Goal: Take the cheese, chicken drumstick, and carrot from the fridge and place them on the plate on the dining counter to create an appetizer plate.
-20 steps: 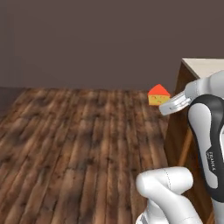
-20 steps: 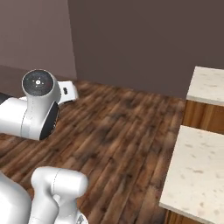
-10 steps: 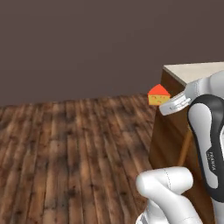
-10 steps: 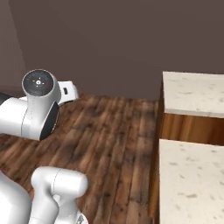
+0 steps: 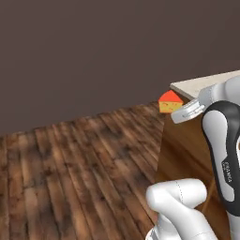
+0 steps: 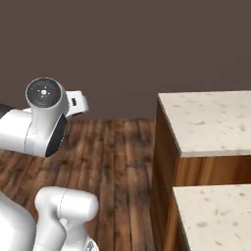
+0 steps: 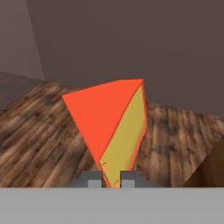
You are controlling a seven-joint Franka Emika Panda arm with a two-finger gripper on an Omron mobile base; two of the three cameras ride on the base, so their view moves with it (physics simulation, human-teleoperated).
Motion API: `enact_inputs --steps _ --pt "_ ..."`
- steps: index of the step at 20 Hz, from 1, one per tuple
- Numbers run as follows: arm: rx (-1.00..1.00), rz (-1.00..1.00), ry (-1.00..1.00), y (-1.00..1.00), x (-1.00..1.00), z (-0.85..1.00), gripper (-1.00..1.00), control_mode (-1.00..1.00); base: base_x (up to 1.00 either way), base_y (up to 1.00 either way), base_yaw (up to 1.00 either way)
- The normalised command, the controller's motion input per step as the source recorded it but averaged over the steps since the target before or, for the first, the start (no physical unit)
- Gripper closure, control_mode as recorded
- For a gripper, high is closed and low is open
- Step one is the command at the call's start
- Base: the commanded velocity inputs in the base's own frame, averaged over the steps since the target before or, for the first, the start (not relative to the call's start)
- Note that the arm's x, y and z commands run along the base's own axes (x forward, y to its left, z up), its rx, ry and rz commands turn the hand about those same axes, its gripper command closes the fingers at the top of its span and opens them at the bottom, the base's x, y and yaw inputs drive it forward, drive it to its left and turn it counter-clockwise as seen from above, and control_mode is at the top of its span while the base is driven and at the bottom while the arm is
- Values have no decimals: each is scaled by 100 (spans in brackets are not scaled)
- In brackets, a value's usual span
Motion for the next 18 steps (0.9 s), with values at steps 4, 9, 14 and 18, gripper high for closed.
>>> enact_inputs --steps 4,9,14,18 --pt "0 0 0 0 0 0 100 100 80 66 -44" --pt "0 0 0 0 0 0 100 100 69 71 -44" --pt "0 0 0 0 0 0 100 100 63 76 -44" --pt "0 0 0 0 0 0 100 100 61 76 -45"
